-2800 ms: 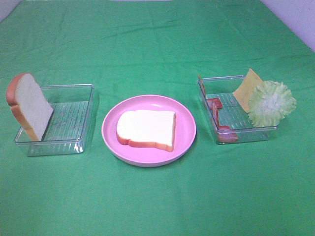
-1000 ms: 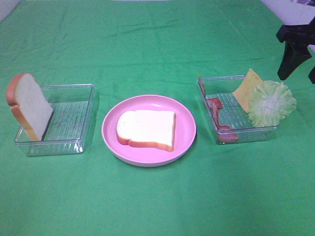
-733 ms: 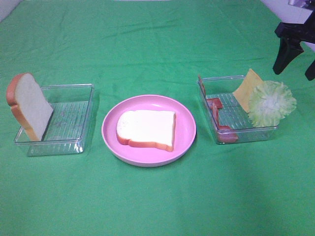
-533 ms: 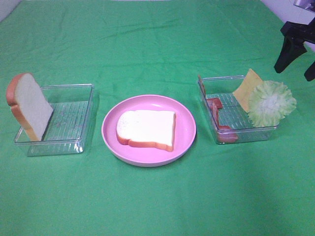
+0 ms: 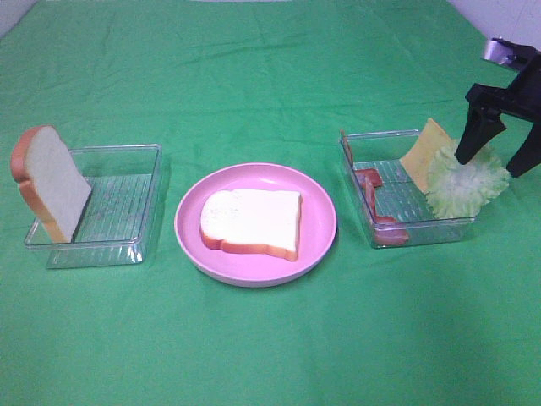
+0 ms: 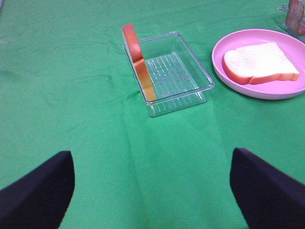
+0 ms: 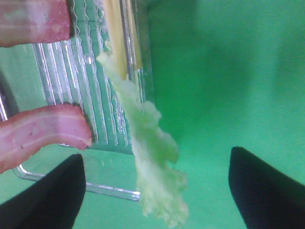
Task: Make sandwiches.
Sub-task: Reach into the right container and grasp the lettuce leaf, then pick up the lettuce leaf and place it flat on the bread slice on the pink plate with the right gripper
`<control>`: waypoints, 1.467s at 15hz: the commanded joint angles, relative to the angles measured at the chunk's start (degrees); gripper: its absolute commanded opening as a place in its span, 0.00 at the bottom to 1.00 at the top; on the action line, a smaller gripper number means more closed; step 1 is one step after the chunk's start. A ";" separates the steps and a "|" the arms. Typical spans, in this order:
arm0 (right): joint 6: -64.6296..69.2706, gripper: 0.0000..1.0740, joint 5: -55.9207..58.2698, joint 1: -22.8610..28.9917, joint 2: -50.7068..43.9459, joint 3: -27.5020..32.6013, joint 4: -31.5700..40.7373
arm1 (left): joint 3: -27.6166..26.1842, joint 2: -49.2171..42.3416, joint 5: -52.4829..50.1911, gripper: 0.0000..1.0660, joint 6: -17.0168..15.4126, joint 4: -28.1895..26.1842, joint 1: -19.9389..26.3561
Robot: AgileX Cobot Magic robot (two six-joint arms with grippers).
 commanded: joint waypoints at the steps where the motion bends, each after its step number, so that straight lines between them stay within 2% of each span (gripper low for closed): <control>1: -2.69 0.70 -0.06 -0.06 1.15 -0.23 2.23 | 0.11 -1.15 -0.74 0.79 -0.29 -0.17 -0.23; 4: -2.98 0.61 0.00 -0.06 2.64 -0.23 2.98 | 0.11 -1.15 -0.74 0.79 -0.29 -0.17 -0.23; 8: -2.06 0.30 -0.11 -0.06 2.35 -0.34 2.46 | 0.11 -1.15 -0.74 0.79 -0.29 -0.11 -0.23; 10: -1.95 0.21 0.29 -0.06 2.29 -0.34 2.46 | 0.11 -1.15 -0.74 0.79 -0.29 -0.11 -0.23; 11: -1.95 0.08 0.40 -0.06 2.12 -0.34 2.18 | 0.11 -1.15 -0.74 0.79 -0.29 -0.11 -0.23; 12: -1.95 0.00 0.40 -0.06 1.89 -0.34 1.78 | 0.11 -1.15 -0.74 0.79 -0.29 -0.11 -0.23; 19: -1.89 0.00 2.86 -0.06 -4.87 -0.34 1.95 | 0.11 -1.15 -0.74 0.79 -0.29 -0.11 -0.23; 20: -1.89 0.00 3.84 -0.06 -6.59 -0.34 2.75 | 0.11 -1.15 -0.74 0.79 -0.29 -0.11 -0.23; 22: -2.81 0.00 4.76 -0.06 -11.29 -0.29 9.17 | 0.11 -1.15 -0.74 0.79 -0.29 -0.11 -0.23</control>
